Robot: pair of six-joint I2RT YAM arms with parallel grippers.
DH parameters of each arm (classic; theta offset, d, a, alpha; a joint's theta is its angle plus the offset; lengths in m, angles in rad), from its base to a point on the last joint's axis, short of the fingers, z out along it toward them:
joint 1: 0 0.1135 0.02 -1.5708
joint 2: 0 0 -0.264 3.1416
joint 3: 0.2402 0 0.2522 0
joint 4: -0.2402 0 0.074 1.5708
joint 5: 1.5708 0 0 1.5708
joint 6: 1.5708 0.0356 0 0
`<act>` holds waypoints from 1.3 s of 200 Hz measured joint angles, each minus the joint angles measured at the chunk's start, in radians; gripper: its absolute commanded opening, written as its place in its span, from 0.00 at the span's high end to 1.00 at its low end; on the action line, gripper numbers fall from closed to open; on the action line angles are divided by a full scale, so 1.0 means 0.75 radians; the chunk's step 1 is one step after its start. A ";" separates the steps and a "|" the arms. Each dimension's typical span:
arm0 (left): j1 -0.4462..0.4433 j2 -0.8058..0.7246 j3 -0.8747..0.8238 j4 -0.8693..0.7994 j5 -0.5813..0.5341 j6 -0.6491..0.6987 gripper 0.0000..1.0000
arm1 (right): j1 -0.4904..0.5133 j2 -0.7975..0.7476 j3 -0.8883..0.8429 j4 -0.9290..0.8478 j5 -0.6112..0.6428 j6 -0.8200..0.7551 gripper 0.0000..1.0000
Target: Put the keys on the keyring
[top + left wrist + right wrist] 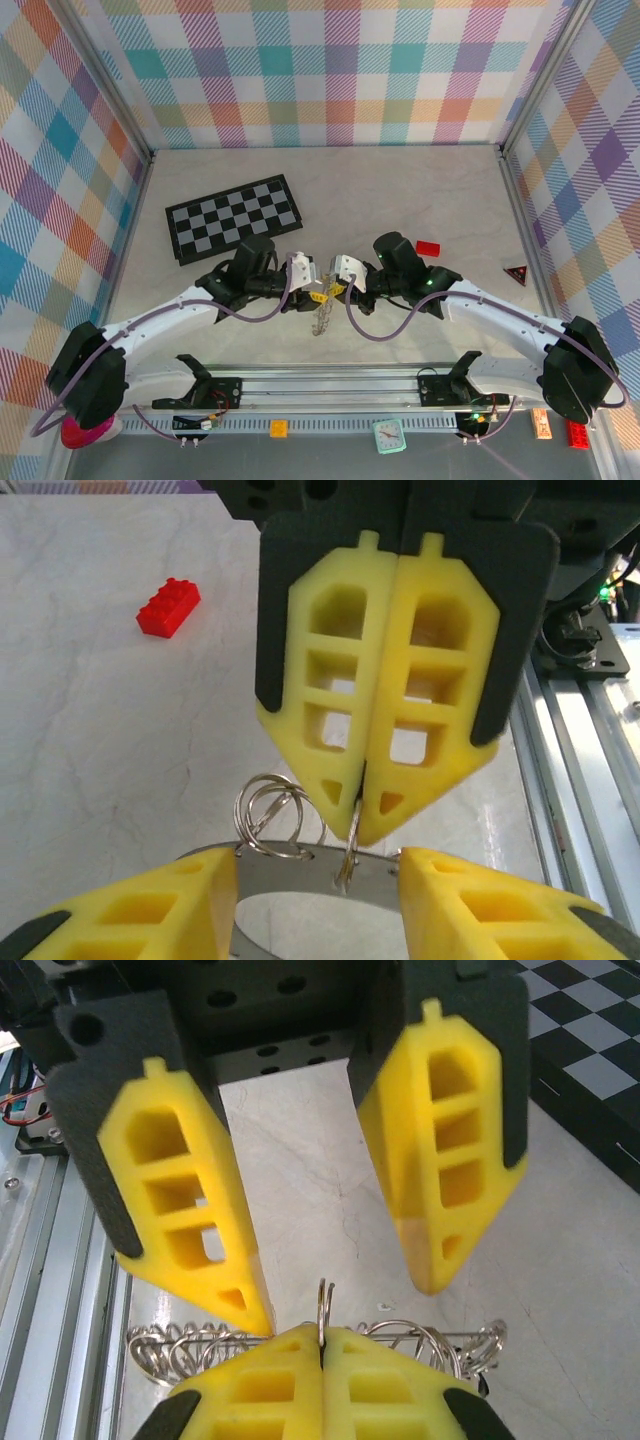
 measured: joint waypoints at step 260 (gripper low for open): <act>-0.007 -0.066 -0.150 0.155 0.053 -0.150 1.00 | -0.003 0.079 0.015 0.025 -0.155 -0.016 1.00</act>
